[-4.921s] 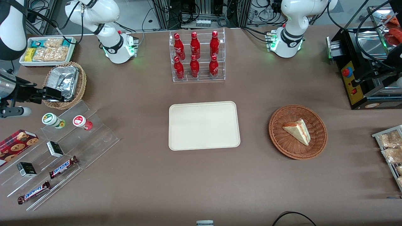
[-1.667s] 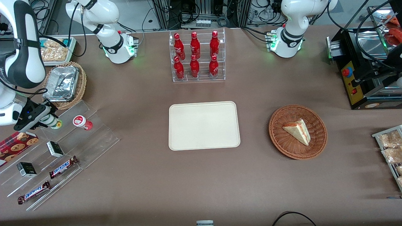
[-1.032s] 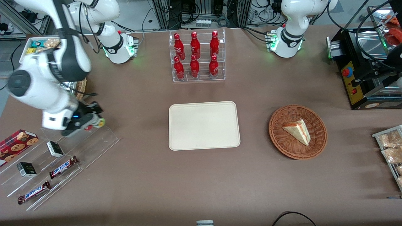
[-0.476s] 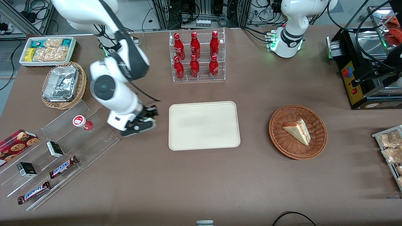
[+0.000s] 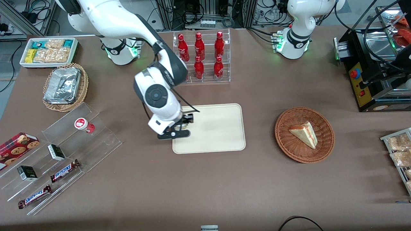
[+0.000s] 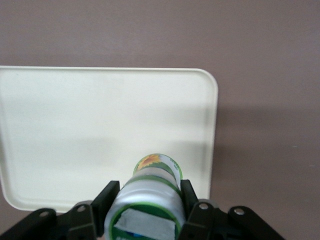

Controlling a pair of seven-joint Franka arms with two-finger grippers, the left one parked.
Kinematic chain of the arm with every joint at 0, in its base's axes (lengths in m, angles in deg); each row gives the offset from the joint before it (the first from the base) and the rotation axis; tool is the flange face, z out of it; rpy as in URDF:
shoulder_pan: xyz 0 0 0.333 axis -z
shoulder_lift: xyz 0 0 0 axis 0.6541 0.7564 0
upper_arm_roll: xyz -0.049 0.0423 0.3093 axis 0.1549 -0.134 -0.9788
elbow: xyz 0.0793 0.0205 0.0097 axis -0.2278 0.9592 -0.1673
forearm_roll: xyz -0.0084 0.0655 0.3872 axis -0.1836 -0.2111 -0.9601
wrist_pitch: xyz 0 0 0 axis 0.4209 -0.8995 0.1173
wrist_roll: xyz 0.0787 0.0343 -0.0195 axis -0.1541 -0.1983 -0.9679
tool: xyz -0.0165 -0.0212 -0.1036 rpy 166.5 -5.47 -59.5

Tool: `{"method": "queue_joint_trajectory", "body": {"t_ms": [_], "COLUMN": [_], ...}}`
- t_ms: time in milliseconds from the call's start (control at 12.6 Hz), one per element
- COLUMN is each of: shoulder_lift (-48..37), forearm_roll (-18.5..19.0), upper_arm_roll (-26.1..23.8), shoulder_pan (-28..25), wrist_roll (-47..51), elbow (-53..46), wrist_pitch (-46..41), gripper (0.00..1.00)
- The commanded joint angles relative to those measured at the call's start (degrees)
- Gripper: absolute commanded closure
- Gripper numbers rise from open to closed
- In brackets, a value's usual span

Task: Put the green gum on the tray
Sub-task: 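Lift the gum container and carry it over the beige tray, then lower the gum container onto the tray center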

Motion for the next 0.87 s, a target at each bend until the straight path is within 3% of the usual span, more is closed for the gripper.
{"method": "queue_joint_trajectory", "body": {"t_ms": [0,794], "shoulder_lift": [3.5,10.63], "forearm_roll": [-1.96,-1.78], "upper_arm_roll": [0.73,0.82], "shoulder_pan": [-2.05,-8.21], "wrist_roll": [4.71,11.67], "elbow": [-2.8,-3.42], "wrist_pitch": [3.61,11.79], "gripper": [1.0,1.0]}}
